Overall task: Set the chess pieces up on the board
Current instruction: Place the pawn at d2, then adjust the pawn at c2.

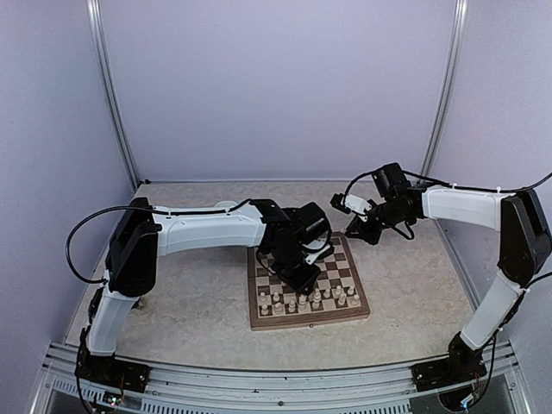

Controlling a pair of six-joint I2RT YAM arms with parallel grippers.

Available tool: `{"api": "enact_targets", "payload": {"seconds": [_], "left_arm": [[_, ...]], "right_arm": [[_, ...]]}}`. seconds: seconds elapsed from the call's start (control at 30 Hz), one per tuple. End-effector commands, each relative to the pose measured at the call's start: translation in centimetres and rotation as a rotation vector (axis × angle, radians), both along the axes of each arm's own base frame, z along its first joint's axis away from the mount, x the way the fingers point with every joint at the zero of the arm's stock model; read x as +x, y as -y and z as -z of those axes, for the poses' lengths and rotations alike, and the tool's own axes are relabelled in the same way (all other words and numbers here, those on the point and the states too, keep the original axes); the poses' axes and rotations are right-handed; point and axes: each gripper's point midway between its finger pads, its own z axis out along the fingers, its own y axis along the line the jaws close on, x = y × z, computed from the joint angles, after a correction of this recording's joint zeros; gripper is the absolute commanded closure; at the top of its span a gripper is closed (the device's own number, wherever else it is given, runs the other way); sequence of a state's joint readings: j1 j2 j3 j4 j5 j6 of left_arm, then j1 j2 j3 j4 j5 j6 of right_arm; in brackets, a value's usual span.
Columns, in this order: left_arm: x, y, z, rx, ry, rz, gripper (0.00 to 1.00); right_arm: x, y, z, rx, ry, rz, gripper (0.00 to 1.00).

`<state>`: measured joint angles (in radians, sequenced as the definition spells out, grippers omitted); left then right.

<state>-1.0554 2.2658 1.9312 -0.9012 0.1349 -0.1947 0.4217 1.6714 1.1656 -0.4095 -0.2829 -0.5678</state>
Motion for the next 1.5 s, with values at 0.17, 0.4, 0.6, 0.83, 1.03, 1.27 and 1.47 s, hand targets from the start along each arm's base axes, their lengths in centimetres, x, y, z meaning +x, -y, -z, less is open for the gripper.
{"api": "enact_targets", "payload": {"seconds": [0.17, 0.4, 0.6, 0.83, 1.03, 1.27, 1.47], "left_arm": [[2.0, -0.4, -5.8, -0.102, 0.1, -0.052, 0.7], [5.0, -4.2, -6.0, -0.035, 0.187, -0.166, 0.64], [4.8, -5.0, -3.3, 0.045, 0.171, -0.166, 0.6], [4.7, -5.2, -1.3, 0.089, 0.15, -0.156, 0.6], [4.1, -5.3, 0.4, 0.116, 0.11, -0.142, 0.63], [3.8, -5.0, 0.9, 0.112, 0.085, -0.13, 0.77], [3.4, -5.1, 0.8, 0.116, 0.078, -0.129, 0.9]], "right_arm": [[0.4, 0.4, -1.0, 0.014, 0.023, 0.012, 0.96], [0.4, 0.3, -1.0, 0.014, 0.021, 0.01, 0.96], [0.4, 0.3, -1.0, 0.014, 0.021, 0.011, 0.96], [0.4, 0.3, -0.9, 0.015, 0.018, 0.011, 0.96], [0.4, 0.3, -0.7, 0.012, 0.015, 0.011, 0.95], [0.4, 0.3, -0.6, 0.012, 0.011, 0.009, 0.96], [0.3, 0.3, -0.6, 0.012, 0.011, 0.009, 0.96]]}}
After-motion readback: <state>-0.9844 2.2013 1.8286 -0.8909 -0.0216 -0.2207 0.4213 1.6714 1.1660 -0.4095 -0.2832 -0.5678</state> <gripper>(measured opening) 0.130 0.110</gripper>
